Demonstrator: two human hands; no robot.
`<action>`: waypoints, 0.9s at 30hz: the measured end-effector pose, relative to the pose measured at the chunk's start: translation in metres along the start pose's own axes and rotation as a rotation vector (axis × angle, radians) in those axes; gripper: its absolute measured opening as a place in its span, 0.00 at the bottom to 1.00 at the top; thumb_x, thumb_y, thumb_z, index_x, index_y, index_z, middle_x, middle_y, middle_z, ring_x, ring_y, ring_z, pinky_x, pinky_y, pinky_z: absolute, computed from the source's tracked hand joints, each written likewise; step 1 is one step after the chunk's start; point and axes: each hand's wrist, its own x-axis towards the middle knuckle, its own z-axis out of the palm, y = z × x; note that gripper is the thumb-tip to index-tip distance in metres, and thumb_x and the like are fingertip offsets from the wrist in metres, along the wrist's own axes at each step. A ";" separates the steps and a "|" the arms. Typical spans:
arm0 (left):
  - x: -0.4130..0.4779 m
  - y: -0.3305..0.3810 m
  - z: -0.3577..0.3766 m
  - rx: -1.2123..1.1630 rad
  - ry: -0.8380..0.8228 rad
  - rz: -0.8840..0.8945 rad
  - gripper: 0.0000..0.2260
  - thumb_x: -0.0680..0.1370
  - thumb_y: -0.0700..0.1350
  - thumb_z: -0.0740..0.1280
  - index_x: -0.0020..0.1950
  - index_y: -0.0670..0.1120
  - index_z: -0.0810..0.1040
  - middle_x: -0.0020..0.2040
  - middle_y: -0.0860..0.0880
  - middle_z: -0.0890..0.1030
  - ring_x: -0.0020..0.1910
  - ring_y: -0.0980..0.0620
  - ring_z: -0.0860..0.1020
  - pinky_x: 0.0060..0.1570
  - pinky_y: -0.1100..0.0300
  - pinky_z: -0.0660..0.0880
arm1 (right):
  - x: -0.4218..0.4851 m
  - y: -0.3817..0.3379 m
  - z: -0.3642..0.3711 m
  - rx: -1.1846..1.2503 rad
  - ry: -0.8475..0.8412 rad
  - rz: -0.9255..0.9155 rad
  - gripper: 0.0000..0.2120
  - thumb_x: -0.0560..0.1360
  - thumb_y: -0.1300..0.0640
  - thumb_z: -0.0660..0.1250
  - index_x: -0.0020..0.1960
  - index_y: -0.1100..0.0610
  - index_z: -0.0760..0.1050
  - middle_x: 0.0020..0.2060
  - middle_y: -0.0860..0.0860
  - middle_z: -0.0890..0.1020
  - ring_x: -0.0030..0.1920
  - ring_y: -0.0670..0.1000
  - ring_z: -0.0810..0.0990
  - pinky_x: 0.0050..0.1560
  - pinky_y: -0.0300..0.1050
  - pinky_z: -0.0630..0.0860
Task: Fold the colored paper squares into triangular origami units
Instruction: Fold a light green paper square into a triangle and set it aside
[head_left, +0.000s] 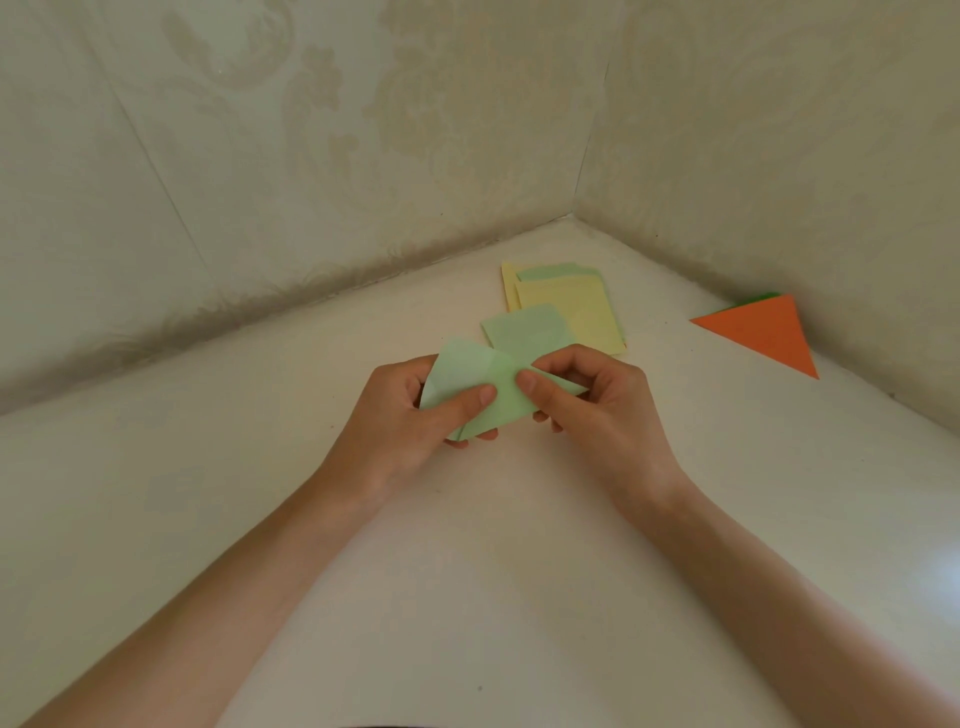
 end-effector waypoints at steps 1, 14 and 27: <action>0.001 0.000 -0.001 0.007 0.013 0.005 0.02 0.75 0.39 0.69 0.46 0.45 0.81 0.36 0.49 0.84 0.34 0.53 0.83 0.31 0.65 0.76 | 0.000 0.000 0.000 0.002 -0.007 0.013 0.04 0.74 0.62 0.69 0.40 0.60 0.77 0.31 0.50 0.78 0.30 0.43 0.74 0.31 0.32 0.69; 0.000 0.004 0.001 -0.164 0.040 -0.040 0.11 0.69 0.42 0.70 0.51 0.45 0.79 0.42 0.49 0.85 0.40 0.54 0.83 0.39 0.65 0.78 | -0.003 -0.003 0.004 0.153 0.014 0.051 0.04 0.77 0.61 0.64 0.45 0.59 0.70 0.29 0.54 0.82 0.28 0.49 0.76 0.29 0.39 0.70; 0.001 0.001 0.000 -0.036 0.072 0.044 0.13 0.73 0.37 0.70 0.53 0.45 0.70 0.31 0.48 0.81 0.33 0.53 0.81 0.35 0.64 0.77 | 0.001 0.001 0.001 0.111 -0.161 0.104 0.11 0.72 0.59 0.71 0.53 0.57 0.75 0.43 0.59 0.83 0.42 0.57 0.82 0.40 0.48 0.77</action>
